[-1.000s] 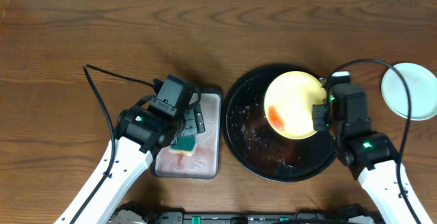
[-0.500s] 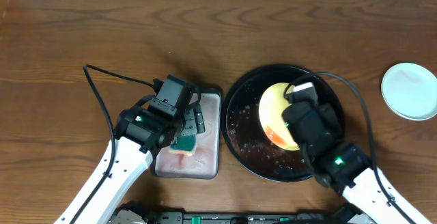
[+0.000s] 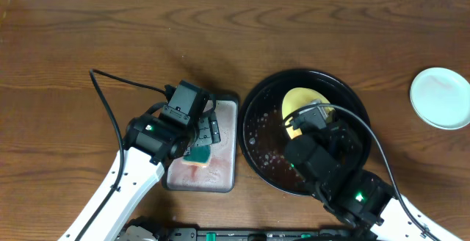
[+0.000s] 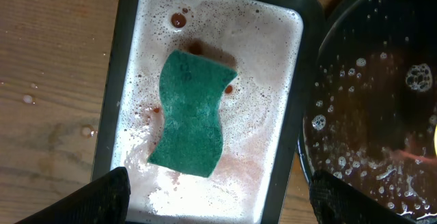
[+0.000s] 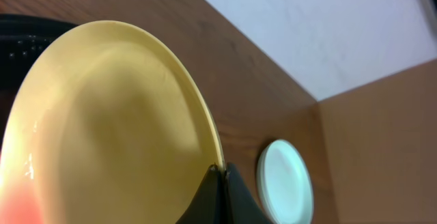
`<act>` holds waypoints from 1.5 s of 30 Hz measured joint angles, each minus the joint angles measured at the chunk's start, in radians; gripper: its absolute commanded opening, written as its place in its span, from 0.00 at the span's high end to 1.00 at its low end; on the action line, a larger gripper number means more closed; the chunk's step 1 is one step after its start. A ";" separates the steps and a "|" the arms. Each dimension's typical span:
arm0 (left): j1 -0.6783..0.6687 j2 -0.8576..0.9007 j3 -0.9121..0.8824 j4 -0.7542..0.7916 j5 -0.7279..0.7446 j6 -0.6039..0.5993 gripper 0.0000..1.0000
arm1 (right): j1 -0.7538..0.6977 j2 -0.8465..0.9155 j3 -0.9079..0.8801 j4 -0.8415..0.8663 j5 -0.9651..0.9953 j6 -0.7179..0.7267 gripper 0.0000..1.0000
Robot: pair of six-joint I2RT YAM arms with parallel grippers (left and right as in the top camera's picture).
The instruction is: Clean dirty plates on tray and stack at the side
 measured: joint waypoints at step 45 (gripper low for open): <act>0.000 0.000 0.000 0.000 0.000 0.000 0.16 | 0.257 -0.010 0.002 0.148 0.388 -0.482 0.99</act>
